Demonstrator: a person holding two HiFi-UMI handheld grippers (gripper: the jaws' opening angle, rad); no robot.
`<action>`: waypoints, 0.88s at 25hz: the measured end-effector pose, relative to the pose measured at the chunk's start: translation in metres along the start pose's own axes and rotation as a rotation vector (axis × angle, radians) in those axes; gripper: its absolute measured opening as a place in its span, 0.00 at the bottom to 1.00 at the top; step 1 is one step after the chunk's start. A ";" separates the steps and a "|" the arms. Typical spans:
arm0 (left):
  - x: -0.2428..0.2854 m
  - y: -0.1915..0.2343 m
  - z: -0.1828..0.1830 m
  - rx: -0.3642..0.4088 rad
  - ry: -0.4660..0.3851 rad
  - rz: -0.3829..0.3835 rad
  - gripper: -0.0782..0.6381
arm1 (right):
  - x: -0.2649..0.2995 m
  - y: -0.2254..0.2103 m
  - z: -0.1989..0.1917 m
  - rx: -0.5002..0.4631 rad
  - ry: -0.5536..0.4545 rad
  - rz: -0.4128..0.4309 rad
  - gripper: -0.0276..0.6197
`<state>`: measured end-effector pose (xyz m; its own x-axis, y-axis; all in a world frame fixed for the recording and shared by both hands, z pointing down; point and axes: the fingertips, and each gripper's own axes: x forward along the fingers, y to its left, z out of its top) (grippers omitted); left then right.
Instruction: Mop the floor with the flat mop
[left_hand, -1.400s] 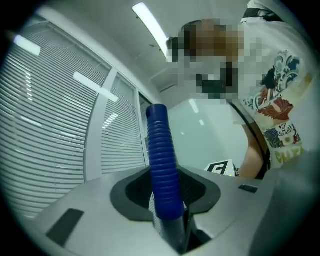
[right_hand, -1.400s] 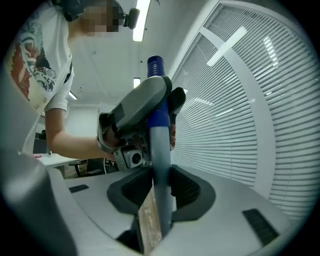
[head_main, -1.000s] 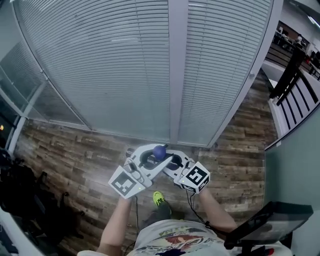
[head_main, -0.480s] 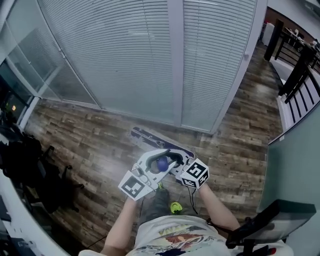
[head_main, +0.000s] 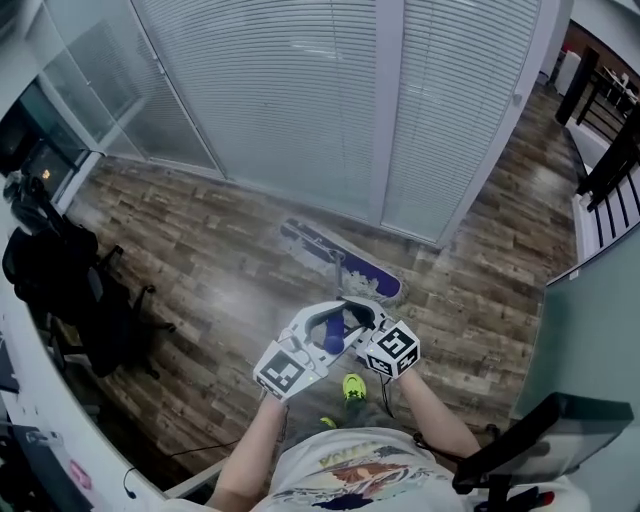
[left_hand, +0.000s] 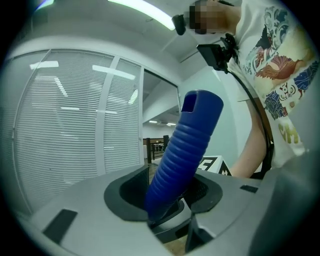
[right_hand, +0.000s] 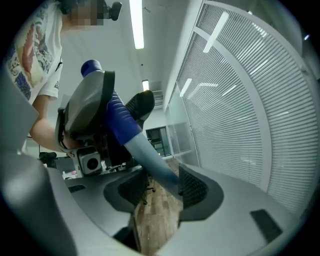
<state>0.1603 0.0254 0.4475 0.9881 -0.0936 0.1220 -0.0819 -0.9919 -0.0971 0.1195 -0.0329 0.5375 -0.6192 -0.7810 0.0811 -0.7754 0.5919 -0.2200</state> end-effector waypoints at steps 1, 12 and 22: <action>-0.007 -0.008 -0.005 -0.018 -0.001 0.009 0.33 | -0.002 0.009 -0.008 0.007 0.007 -0.002 0.31; -0.136 -0.152 -0.035 -0.096 -0.010 0.054 0.36 | -0.046 0.185 -0.079 -0.011 0.098 0.054 0.33; -0.254 -0.294 -0.039 -0.091 0.014 0.065 0.37 | -0.099 0.357 -0.129 0.002 0.141 0.128 0.35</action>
<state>-0.0720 0.3370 0.4839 0.9785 -0.1587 0.1318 -0.1581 -0.9873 -0.0150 -0.1120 0.2815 0.5760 -0.7243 -0.6636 0.1872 -0.6888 0.6842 -0.2396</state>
